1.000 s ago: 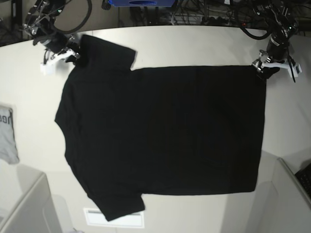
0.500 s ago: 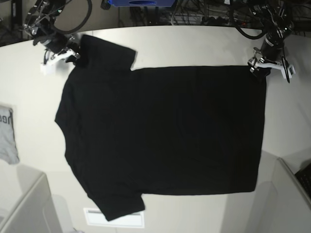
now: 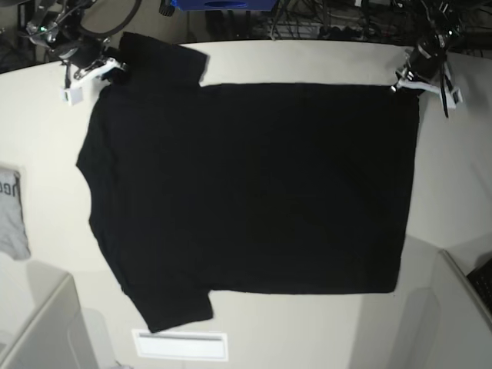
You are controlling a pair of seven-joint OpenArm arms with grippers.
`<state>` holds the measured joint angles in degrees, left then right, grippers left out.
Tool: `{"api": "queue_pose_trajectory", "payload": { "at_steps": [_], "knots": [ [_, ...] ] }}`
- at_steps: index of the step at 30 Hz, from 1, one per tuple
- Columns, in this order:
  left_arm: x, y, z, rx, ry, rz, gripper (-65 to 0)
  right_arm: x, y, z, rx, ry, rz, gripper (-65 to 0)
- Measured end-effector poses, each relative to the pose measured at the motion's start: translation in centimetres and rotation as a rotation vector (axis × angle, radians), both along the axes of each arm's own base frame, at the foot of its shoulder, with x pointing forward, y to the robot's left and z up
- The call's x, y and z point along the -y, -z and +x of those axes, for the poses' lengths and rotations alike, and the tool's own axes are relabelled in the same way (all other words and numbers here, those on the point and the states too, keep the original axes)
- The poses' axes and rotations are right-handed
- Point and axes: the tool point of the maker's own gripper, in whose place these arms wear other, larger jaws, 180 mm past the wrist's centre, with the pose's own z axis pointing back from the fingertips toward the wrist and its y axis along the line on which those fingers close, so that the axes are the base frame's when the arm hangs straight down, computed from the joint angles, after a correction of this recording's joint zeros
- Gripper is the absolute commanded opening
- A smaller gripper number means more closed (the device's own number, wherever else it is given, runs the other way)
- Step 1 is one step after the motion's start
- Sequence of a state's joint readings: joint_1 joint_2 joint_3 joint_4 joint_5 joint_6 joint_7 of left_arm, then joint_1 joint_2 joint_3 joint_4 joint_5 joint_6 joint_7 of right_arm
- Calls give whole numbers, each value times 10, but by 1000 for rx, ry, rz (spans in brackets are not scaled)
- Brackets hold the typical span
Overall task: Fold the T-shirt properly
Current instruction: 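Lift the shoulder corners and drag them across toward the hem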
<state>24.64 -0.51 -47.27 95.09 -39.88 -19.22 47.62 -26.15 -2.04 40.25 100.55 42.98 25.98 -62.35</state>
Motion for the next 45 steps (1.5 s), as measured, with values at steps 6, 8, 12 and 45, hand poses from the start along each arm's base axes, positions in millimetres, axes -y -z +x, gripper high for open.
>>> {"api": "queue_pose_trajectory", "payload": {
  "at_steps": [6, 8, 12, 45],
  "knots": [
    [1, -29, -25, -20, 70, 100, -650, 2, -13, -16, -2, -26, -47, -650],
    [2, -38, -30, -23, 87, 124, -650, 2, -19, -14, 10, -41, -66, -650],
    [10, -54, -22, 17, 98, 152, -650, 0, -32, 2, 60, -60, -79, -650],
    [10, -67, 105, 175, -113, -160, -650, 5, -69, 186, 192, 108, 177, -650]
  ]
}}
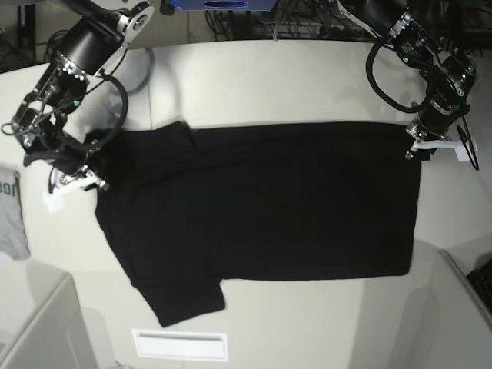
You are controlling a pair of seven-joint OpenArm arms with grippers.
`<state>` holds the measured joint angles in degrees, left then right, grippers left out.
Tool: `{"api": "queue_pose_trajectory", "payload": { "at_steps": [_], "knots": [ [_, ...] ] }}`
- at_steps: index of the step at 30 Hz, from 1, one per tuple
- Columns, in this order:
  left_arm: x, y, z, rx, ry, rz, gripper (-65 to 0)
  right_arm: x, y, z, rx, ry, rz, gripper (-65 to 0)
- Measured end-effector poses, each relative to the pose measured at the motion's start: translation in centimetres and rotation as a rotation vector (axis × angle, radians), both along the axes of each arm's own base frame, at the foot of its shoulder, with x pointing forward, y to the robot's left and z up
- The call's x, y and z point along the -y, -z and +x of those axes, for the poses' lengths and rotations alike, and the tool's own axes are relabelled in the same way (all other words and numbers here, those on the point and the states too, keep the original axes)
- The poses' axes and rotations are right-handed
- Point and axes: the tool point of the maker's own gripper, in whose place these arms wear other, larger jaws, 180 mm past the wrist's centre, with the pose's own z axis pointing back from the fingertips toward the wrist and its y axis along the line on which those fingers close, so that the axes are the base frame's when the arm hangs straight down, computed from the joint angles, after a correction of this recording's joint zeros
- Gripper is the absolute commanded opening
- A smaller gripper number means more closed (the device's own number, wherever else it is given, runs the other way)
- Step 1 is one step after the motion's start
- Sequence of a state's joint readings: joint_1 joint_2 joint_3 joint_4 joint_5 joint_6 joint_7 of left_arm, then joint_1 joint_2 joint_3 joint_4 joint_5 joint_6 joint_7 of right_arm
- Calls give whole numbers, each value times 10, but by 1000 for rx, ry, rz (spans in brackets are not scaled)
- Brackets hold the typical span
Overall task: Fold the T-shirt properly
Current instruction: 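Lift the shoulder corners and drag them across toward the hem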
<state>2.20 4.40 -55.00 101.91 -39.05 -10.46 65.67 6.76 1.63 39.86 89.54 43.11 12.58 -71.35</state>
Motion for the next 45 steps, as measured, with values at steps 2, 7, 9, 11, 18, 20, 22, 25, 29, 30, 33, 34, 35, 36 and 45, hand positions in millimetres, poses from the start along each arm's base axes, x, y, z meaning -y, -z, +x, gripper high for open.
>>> {"api": "queue_pose_trajectory", "payload": {
  "at_steps": [2, 7, 9, 11, 18, 20, 22, 25, 29, 30, 33, 34, 35, 36, 45],
  "knots": [
    [2, 3, 7, 7, 0, -22, -650, 6, 3, 5, -2, 34, 11, -650],
    [-4, 4, 17, 13, -2, -36, -650, 6, 15, 10, -38, 40, 41, -650],
    [-6, 4, 22, 18, -1, -43, -650, 4, 14, 16, -30, 45, 57, -650],
    [-5, 4, 27, 25, -1, -53, -650, 4, 15, 19, -23, 54, 65, -650],
    [-8, -1, 31, 35, 1, -46, -650, -2, 15, 35, -23, 51, 108, -650],
    [-9, -2, 33, 33, 12, -35, -650, -4, 13, 39, -20, 46, 113, -650],
    [-5, -4, 39, 22, 30, -34, -650, -9, 14, 41, -23, 12, 81, -650],
    [2, -5, 45, 20, 50, -36, -650, -21, 11, 50, -4, -14, 64, -650],
    [3, -12, 54, 43, 54, -38, -650, -17, 21, 50, -36, 31, 90, -650],
    [2, -14, 56, 49, 54, -36, -650, -17, 26, 48, -50, 31, 90, -650],
    [4, -13, 57, 50, 55, -42, -650, -18, 30, 45, -62, 31, 91, -650],
    [4, -10, 58, 43, 53, -52, -650, -18, 28, 46, -58, 31, 93, -650],
    [4, -6, 58, 34, 51, -64, -650, -17, 26, 48, -53, 31, 92, -650],
    [5, -2, 59, 26, 50, -75, -650, -17, 26, 49, -49, 32, 92, -650],
    [18, 5, 67, 7, 92, -93, -650, -17, 25, 50, -49, 33, 90, -650]
  ]
}}
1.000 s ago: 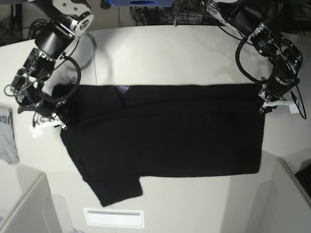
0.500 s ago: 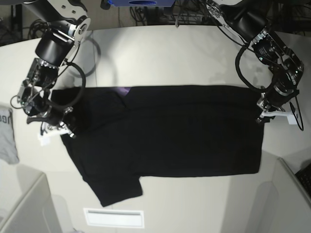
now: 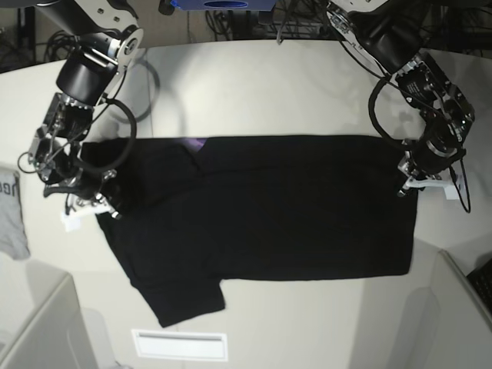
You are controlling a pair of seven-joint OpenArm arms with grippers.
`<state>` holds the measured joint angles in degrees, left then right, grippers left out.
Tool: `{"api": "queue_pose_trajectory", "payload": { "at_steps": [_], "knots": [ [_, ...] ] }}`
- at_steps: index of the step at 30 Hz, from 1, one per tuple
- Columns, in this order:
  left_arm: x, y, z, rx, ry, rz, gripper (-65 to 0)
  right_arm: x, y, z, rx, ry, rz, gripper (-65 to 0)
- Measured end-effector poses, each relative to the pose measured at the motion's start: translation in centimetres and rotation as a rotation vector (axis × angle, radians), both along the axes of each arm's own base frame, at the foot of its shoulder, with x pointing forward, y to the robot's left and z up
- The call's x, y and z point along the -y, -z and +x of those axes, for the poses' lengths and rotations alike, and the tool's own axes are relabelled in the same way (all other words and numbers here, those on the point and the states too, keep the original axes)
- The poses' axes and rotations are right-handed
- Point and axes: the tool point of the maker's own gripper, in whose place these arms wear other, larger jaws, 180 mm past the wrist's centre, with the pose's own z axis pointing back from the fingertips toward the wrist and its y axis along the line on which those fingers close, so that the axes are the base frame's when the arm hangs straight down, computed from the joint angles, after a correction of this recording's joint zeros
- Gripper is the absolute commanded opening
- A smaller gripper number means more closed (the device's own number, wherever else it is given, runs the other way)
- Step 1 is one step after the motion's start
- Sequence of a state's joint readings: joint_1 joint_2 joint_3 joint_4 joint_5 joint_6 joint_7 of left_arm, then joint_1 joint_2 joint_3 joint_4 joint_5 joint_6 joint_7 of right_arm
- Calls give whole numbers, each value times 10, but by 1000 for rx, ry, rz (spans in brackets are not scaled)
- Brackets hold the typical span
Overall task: Fold the T-shirt properly
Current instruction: 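Lift the shoulder corners and drag them across toward the hem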
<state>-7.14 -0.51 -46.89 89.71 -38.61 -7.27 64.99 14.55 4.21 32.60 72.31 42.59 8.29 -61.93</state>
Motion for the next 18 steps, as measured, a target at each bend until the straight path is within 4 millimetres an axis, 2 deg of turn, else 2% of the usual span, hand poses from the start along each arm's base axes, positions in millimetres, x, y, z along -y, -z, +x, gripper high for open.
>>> {"api": "queue_pose_trajectory", "payload": {
  "at_steps": [2, 6, 8, 10, 13, 16, 18],
  "knots": [
    [8, -1, 4, 4, 24, -5, -650, 0, 0, 0, -2, -3, 1, -650],
    [2, -3, 3, 5, 16, 4, -650, 1, -1, 0, 1, 5, 4, -456],
    [-7, -5, 3, 14, -4, 31, -555, 1, -3, 1, 7, 7, 6, -423],
    [-18, -13, 5, 54, -38, 67, -413, 3, -9, 1, 26, 9, -14, -420],
    [-26, -25, 5, 93, -64, 108, -201, 13, -29, -4, 91, 25, -78, -420],
    [-37, -42, -3, 128, -94, 157, -64, 22, -55, -10, 186, 55, -152, -420],
    [-47, -55, -11, 154, -122, 196, -25, 28, -65, -22, 222, 71, -204, -420]
  ]
}}
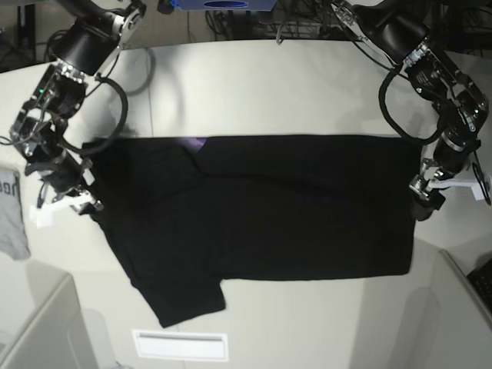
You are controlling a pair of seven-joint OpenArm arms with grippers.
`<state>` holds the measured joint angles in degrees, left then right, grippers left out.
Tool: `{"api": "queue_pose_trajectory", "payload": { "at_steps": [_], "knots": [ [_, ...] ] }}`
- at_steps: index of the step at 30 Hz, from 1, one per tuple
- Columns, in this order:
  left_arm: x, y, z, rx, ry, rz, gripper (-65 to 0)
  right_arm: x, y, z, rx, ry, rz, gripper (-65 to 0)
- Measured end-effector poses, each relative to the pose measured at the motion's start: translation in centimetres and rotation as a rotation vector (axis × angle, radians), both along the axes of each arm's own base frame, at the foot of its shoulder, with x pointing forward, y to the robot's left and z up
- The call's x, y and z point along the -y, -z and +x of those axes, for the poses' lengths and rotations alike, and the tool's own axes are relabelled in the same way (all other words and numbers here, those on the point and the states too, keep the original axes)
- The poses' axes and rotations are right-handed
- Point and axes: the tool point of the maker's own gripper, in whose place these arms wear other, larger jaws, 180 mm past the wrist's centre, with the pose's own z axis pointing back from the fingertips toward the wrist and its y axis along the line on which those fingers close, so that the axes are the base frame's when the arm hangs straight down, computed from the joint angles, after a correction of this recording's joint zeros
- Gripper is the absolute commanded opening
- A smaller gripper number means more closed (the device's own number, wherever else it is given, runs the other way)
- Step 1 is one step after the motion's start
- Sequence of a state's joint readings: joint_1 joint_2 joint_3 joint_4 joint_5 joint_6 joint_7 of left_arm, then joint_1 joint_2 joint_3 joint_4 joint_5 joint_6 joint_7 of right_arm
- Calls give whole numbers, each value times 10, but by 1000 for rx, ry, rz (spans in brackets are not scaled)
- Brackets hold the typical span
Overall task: Fold the T-shirt properly
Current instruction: 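Lift the shoulder corners and drag them across toward the hem, then pull the held corners back and release the shirt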
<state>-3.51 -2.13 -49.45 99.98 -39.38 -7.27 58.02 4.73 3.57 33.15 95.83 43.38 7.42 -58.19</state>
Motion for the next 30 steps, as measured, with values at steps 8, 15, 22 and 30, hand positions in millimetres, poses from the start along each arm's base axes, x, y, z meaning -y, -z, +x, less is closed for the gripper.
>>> {"api": "queue_pose_trajectory", "payload": {
  "at_steps": [8, 15, 22, 30],
  "knots": [
    [-4, 63, -94, -196, -123, -68, -26, 17, 41, -105, -155, 344, 124, -377],
    [-10, 73, -106, -189, -96, -39, -26, 16, 103, -119, -274, 417, 216, -366],
    [-9, 78, -106, -195, -93, -54, -26, 22, 112, -97, -245, 442, 256, -368],
    [-8, 78, -94, -170, -98, -76, -26, 32, 117, -78, -233, 452, 290, -371]
  ]
}}
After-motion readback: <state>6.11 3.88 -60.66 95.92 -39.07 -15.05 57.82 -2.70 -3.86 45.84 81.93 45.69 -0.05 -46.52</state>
